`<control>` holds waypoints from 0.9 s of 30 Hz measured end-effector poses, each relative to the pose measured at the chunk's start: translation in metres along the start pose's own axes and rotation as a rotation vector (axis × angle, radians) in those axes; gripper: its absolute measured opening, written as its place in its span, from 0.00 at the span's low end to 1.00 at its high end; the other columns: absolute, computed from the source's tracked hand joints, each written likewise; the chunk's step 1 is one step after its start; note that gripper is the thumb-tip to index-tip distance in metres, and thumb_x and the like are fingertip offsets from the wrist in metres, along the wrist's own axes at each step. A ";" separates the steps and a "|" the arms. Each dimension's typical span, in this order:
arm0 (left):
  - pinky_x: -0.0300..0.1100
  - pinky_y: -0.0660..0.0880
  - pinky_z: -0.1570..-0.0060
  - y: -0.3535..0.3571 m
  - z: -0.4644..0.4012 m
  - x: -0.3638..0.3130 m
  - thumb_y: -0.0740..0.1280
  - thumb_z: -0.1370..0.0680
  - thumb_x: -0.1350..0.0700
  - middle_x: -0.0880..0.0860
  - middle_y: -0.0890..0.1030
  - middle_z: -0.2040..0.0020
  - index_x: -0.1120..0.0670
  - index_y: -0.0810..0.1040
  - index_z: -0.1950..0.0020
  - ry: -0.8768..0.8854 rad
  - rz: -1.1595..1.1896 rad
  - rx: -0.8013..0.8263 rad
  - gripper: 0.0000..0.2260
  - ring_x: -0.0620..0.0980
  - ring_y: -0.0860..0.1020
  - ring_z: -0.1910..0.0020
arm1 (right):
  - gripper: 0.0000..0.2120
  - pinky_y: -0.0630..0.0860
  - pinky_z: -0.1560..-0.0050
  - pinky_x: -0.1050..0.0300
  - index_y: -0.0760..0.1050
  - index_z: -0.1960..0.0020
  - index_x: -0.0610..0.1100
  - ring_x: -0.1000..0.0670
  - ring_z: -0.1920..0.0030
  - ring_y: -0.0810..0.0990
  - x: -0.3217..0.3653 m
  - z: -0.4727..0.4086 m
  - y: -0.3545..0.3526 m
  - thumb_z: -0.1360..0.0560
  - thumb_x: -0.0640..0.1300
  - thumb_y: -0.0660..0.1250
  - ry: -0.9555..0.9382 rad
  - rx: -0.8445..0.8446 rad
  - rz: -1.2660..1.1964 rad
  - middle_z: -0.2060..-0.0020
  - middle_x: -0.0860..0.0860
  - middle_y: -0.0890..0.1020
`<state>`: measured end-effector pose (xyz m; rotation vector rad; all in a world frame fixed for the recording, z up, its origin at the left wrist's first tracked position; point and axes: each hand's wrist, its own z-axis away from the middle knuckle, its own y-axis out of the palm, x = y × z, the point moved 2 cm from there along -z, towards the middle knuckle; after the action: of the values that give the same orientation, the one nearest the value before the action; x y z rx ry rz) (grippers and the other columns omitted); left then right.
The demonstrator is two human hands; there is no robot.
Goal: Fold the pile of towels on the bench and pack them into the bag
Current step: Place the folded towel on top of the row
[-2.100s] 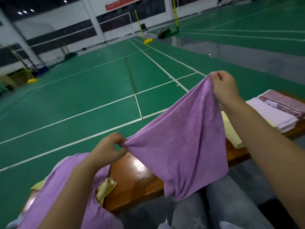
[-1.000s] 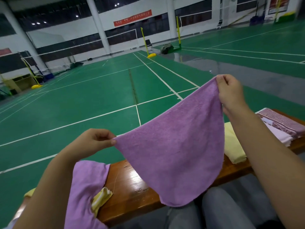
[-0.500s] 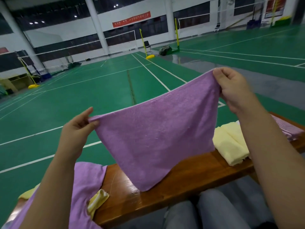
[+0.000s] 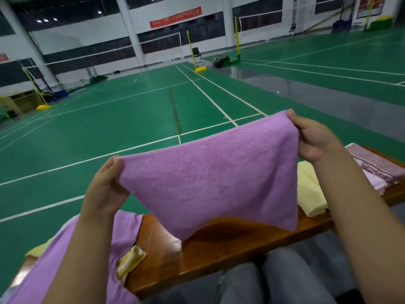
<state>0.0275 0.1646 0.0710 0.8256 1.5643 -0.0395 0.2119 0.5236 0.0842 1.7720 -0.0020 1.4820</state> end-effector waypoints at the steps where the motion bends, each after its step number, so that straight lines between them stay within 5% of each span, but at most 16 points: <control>1: 0.33 0.77 0.67 0.001 -0.002 0.011 0.69 0.29 0.54 0.48 0.79 0.70 0.53 0.79 0.64 -0.069 0.064 -0.070 0.05 0.42 0.78 0.70 | 0.10 0.80 0.61 0.63 0.76 0.56 0.41 0.55 0.65 0.80 -0.008 -0.003 -0.003 0.20 0.44 0.61 0.070 -0.041 -0.023 0.66 0.50 0.81; 6: 0.45 0.80 0.53 0.003 0.003 0.092 0.71 0.32 0.55 0.55 0.81 0.59 0.59 0.78 0.57 -0.426 0.178 -0.269 0.10 0.50 0.82 0.60 | 0.11 0.77 0.73 0.63 0.72 0.60 0.38 0.55 0.75 0.79 -0.066 -0.008 -0.019 0.20 0.39 0.60 0.171 -0.327 -0.038 0.76 0.49 0.80; 9: 0.41 0.78 0.59 0.025 0.023 0.134 0.69 0.26 0.55 0.54 0.79 0.65 0.60 0.76 0.56 -0.533 0.092 -0.314 0.08 0.49 0.79 0.65 | 0.13 0.73 0.71 0.57 0.73 0.63 0.40 0.51 0.72 0.74 -0.107 0.008 -0.019 0.20 0.40 0.62 0.056 -0.387 0.308 0.73 0.50 0.76; 12: 0.38 0.74 0.67 0.062 0.045 0.150 0.67 0.23 0.61 0.54 0.76 0.67 0.59 0.75 0.57 -0.450 -0.051 -0.284 0.04 0.48 0.75 0.69 | 0.13 0.65 0.68 0.60 0.75 0.63 0.47 0.54 0.70 0.70 -0.132 0.031 -0.006 0.21 0.45 0.62 -0.120 -0.237 0.813 0.73 0.56 0.74; 15: 0.39 0.75 0.63 0.088 0.061 0.150 0.68 0.23 0.63 0.53 0.79 0.66 0.59 0.77 0.56 -0.357 -0.278 -0.193 0.03 0.47 0.76 0.67 | 0.07 0.70 0.60 0.64 0.79 0.53 0.47 0.55 0.59 0.77 -0.144 0.054 0.013 0.21 0.46 0.63 -0.221 -0.051 1.029 0.60 0.54 0.81; 23: 0.40 0.80 0.50 0.105 0.077 0.141 0.68 0.23 0.63 0.53 0.85 0.56 0.61 0.82 0.49 -0.178 -0.558 -0.058 0.05 0.46 0.83 0.56 | 0.07 0.73 0.55 0.75 0.77 0.47 0.54 0.62 0.52 0.78 -0.149 0.080 0.033 0.21 0.46 0.62 -0.202 0.098 1.065 0.55 0.58 0.82; 27: 0.39 0.79 0.49 0.101 0.078 0.136 0.68 0.23 0.64 0.52 0.85 0.56 0.60 0.83 0.49 -0.134 -0.579 -0.082 0.05 0.45 0.82 0.55 | 0.10 0.76 0.50 0.69 0.79 0.43 0.51 0.59 0.50 0.79 -0.153 0.083 0.035 0.22 0.46 0.63 -0.247 0.092 1.074 0.51 0.54 0.83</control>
<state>0.1553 0.2660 -0.0199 0.2785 1.6187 -0.4382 0.2162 0.3801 -0.0204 2.1281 -1.1847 1.9410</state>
